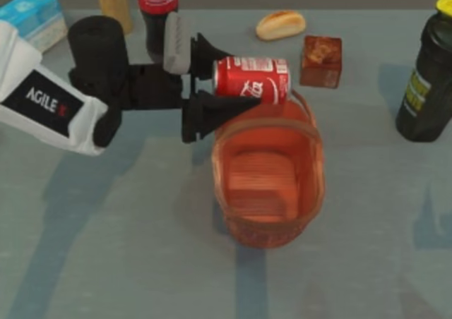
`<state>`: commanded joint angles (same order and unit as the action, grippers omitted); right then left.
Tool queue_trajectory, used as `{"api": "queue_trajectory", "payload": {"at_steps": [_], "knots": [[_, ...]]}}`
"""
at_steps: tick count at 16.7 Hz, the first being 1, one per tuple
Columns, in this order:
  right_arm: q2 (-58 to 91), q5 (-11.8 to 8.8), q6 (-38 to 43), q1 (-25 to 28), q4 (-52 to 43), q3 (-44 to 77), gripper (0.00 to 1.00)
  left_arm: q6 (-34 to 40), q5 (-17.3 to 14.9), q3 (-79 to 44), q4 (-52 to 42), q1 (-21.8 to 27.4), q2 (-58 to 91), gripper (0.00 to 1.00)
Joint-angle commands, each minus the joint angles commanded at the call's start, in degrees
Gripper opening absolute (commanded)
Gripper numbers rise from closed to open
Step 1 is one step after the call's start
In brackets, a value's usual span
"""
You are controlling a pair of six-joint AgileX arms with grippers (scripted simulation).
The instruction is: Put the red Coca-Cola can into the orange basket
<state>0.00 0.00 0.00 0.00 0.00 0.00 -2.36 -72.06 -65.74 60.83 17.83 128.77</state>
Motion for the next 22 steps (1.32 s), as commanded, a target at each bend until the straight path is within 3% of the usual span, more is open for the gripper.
{"api": "queue_trajectory", "payload": {"at_steps": [12, 22], "knots": [[0.0, 0.0, 0.0, 0.0, 0.0, 0.0, 1.0, 0.0, 0.0, 0.0, 0.0, 0.0, 0.0, 0.98], [0.0, 0.0, 0.0, 0.0, 0.0, 0.0, 1.0, 0.0, 0.0, 0.0, 0.0, 0.2, 0.0, 1.0]]}}
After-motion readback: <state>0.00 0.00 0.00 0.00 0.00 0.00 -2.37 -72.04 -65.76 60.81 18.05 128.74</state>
